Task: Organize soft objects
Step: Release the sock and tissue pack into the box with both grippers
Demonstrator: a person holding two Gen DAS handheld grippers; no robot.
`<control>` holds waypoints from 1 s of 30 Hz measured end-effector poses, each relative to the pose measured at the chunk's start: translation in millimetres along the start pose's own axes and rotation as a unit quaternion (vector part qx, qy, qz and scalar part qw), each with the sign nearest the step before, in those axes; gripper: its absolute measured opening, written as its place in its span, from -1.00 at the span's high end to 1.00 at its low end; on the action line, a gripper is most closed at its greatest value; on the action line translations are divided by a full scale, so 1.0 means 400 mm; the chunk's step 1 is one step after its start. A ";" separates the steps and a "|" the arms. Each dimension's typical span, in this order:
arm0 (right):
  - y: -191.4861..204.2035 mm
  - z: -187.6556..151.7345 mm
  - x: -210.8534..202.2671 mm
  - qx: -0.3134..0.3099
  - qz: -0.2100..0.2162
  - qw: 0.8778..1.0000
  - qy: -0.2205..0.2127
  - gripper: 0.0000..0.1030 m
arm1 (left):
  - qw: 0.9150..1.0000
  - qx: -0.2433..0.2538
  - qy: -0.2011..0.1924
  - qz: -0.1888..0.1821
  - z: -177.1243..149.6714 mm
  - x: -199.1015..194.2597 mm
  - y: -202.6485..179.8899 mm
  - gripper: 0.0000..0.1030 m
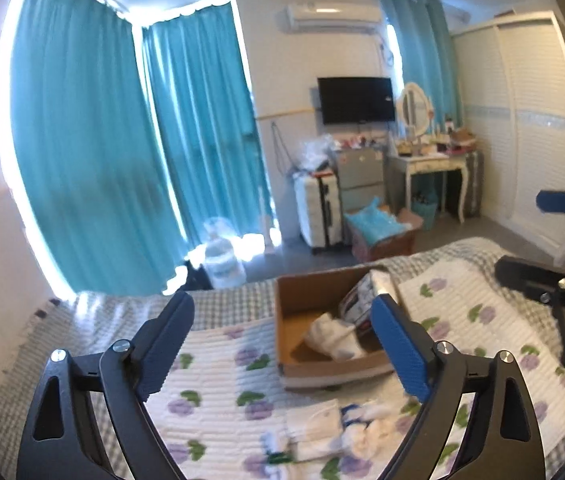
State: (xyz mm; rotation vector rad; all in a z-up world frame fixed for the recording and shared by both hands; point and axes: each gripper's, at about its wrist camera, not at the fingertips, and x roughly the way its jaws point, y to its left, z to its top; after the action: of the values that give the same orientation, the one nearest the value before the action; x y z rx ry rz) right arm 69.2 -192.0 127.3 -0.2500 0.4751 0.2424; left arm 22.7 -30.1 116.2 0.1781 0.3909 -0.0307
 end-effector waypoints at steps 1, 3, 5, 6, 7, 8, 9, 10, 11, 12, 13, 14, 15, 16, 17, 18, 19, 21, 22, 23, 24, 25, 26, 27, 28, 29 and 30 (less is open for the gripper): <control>0.011 -0.005 -0.015 -0.003 0.001 1.000 0.000 -1.00 | 1.000 -0.003 0.004 0.005 -0.017 -0.007 0.006 -0.78; 0.029 -0.023 -0.038 -0.002 0.007 1.000 0.000 -1.00 | 1.000 -0.019 0.011 0.006 -0.052 -0.010 0.020 -0.78; 0.044 -0.049 -0.039 0.010 0.018 1.000 0.005 -1.00 | 0.999 -0.037 0.025 0.001 -0.102 0.003 0.039 -0.78; 0.051 -0.065 -0.031 0.017 0.023 1.000 0.009 -1.00 | 0.999 -0.042 0.033 0.000 -0.124 0.015 0.044 -0.78; 0.060 -0.083 -0.020 0.022 0.026 0.999 0.013 -1.00 | 0.998 -0.046 0.045 0.001 -0.157 0.037 0.051 -0.78; 0.069 -0.108 -0.001 0.028 0.029 0.999 0.019 -1.00 | 0.998 -0.047 0.051 0.003 -0.179 0.044 0.052 -0.78; 0.083 -0.137 0.027 0.032 0.032 0.998 0.031 -1.00 | 0.997 -0.049 0.059 0.005 -0.205 0.064 0.054 -0.78; 0.092 -0.161 0.052 0.037 0.034 0.998 0.041 -1.00 | 0.996 -0.050 0.068 0.007 -0.233 0.088 0.056 -0.78; 0.101 -0.183 0.081 0.042 0.035 0.997 0.052 -1.00 | 0.996 -0.050 0.077 0.006 -0.258 0.108 0.053 -0.78; 0.111 -0.212 0.121 0.049 0.035 0.996 0.069 -1.00 | 0.995 -0.049 0.087 0.004 -0.286 0.127 0.057 -0.78; 0.120 -0.235 0.156 0.053 0.035 0.995 0.082 -1.00 | 0.994 -0.050 0.097 0.004 -0.315 0.148 0.055 -0.78; 0.131 -0.258 0.183 0.056 0.036 0.994 0.092 -1.00 | 0.993 -0.052 0.104 0.007 -0.340 0.167 0.054 -0.78; 0.141 -0.279 0.213 0.059 0.038 0.992 0.101 -1.00 | 0.992 -0.057 0.109 0.008 -0.366 0.184 0.054 -0.78; 0.153 -0.304 0.253 0.061 0.042 0.991 0.109 -1.00 | 0.991 -0.064 0.120 0.004 -0.398 0.205 0.054 -0.78; 0.161 -0.321 0.280 0.059 0.041 0.991 0.115 -1.00 | 0.989 -0.068 0.130 -0.001 -0.423 0.222 0.054 -0.78; 0.172 -0.343 0.310 0.056 0.040 0.990 0.124 -1.00 | 0.987 -0.065 0.144 -0.007 -0.454 0.242 0.051 -0.78; 0.183 -0.369 0.345 0.052 0.034 0.989 0.135 -1.00 | 0.986 -0.058 0.153 -0.006 -0.474 0.255 0.046 -0.78; 0.194 -0.405 0.383 0.056 0.032 0.987 0.145 -0.96 | 0.984 -0.036 0.175 0.002 -0.509 0.275 0.033 -0.78; 0.200 -0.426 0.402 0.066 0.040 0.986 0.150 -0.88 | 0.982 -0.032 0.184 0.001 -0.523 0.283 0.028 -0.78; 0.203 -0.440 0.417 0.076 0.052 0.984 0.154 -0.85 | 0.981 -0.029 0.191 -0.001 -0.532 0.288 0.028 -0.78; 0.207 -0.458 0.436 0.087 0.067 0.981 0.162 -0.82 | 0.980 -0.026 0.196 -0.001 -0.538 0.291 0.024 -0.78; 0.210 -0.470 0.449 0.091 0.071 0.979 0.168 -0.82 | 0.979 -0.024 0.200 0.000 -0.543 0.297 0.021 -0.78; 0.216 -0.485 0.466 0.092 0.077 0.977 0.176 -0.81 | 0.979 -0.023 0.203 0.000 -0.546 0.301 0.020 -0.78; 0.222 -0.496 0.480 0.092 0.084 0.975 0.183 -0.78 | 0.978 -0.024 0.206 -0.001 -0.547 0.302 0.018 -0.78; 0.226 -0.505 0.491 0.096 0.093 0.973 0.188 -0.68 | 0.978 -0.026 0.207 -0.001 -0.551 0.303 0.019 -0.78; 0.231 -0.515 0.499 0.100 0.105 0.971 0.193 -0.63 | 0.978 -0.027 0.208 -0.002 -0.552 0.302 0.018 -0.78; 0.239 -0.525 0.508 0.101 0.120 0.967 0.200 -0.49 | 0.977 -0.031 0.211 -0.007 -0.555 0.303 0.018 -0.77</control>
State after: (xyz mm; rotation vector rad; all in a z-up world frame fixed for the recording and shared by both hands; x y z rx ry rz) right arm 129.1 -128.8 -167.6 -0.0389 0.9268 0.3791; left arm 51.5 17.4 -130.7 0.1193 0.8165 0.0061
